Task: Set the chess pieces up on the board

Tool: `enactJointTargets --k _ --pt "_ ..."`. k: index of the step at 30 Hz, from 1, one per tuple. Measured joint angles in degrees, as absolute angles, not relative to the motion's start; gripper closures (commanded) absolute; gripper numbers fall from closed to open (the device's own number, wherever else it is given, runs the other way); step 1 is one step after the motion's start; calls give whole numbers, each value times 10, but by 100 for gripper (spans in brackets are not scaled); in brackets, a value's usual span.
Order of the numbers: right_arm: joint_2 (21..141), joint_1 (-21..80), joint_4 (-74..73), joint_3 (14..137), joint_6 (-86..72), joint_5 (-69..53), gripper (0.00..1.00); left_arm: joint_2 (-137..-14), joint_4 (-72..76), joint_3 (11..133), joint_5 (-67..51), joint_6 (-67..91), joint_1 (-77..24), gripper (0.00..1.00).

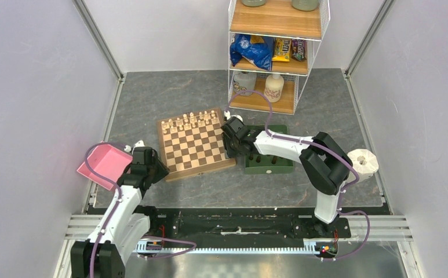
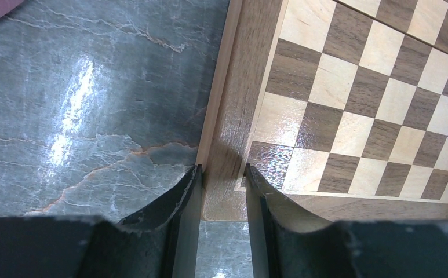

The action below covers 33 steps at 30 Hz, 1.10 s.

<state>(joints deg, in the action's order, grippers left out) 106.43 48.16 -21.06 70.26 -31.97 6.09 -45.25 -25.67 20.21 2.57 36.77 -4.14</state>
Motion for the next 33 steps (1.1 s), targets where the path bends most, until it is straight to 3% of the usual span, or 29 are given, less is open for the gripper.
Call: enactJointTargets --k 5,15,24,33 --pt "1058 486 -216 697 -321 62 51 -446 -256 197 32 381 -47 61" --pt "1057 498 -260 719 -309 58 40 -428 -272 196 37 408 -57 50" --pt "1054 514 -281 821 -281 37 38 -404 -308 242 37 418 -65 44" --pt "1001 489 -320 830 -259 61 37 -425 -317 302 40 411 -65 35"
